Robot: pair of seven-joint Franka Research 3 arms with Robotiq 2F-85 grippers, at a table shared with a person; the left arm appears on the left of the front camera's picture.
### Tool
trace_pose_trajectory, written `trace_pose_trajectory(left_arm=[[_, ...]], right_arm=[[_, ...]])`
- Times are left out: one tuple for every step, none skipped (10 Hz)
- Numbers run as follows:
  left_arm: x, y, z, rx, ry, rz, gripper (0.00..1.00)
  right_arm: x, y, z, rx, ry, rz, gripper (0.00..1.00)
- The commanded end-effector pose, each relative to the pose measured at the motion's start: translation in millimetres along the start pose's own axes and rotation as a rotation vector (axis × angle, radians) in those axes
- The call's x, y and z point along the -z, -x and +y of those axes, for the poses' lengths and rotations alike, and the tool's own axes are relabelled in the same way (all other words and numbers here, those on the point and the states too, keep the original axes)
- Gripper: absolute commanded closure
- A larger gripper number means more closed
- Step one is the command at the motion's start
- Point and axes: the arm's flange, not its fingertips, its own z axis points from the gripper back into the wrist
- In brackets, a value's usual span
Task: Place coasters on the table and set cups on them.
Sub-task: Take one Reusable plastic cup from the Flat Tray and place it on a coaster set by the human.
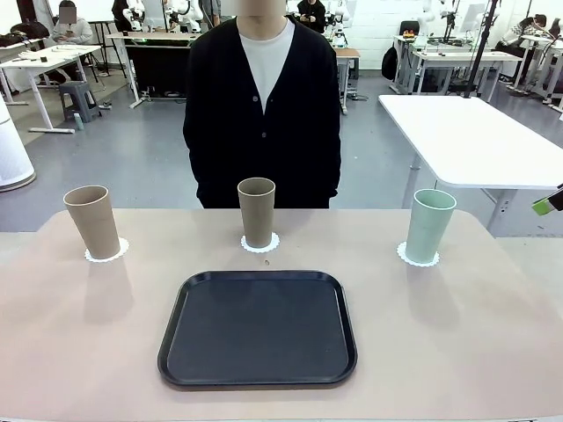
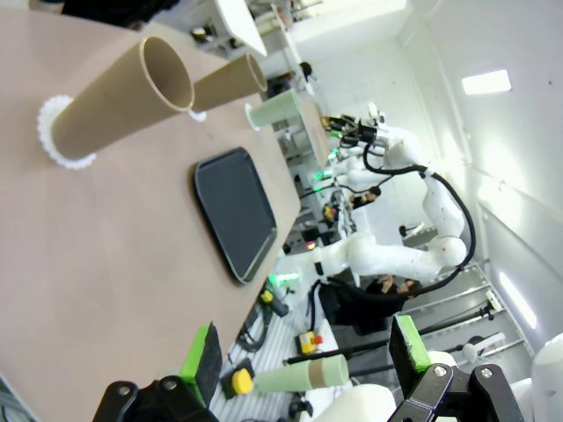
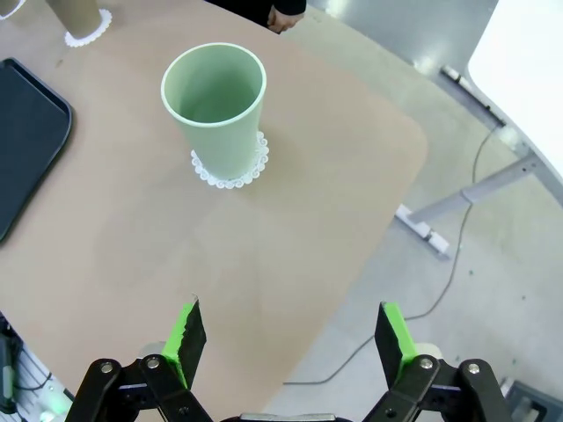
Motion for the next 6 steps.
trace_pose_trajectory(left_arm=[[-0.8,-0.1,-1.6,-0.014,-0.009,0.000,0.00],[-0.8,-0.1,-1.6,-0.014,-0.009,0.000,0.00],[-0.8,-0.1,-1.6,-0.014,-0.009,0.000,0.00],[-0.8,-0.1,-1.6,-0.014,-0.009,0.000,0.00],[-0.8,-0.1,-1.6,-0.014,-0.009,0.000,0.00],[-0.8,-0.1,-1.6,-0.014,-0.009,0.000,0.00]], right_arm=[[-0.5,-2.3,2.8,0.014,0.017,0.016,0.00],[-0.5,-2.3,2.8,0.014,0.017,0.016,0.00],[-0.5,-2.3,2.8,0.014,0.017,0.016,0.00],[-0.5,-2.3,2.8,0.014,0.017,0.016,0.00],[-0.5,-2.3,2.8,0.014,0.017,0.016,0.00],[-0.5,-2.3,2.8,0.014,0.017,0.016,0.00]])
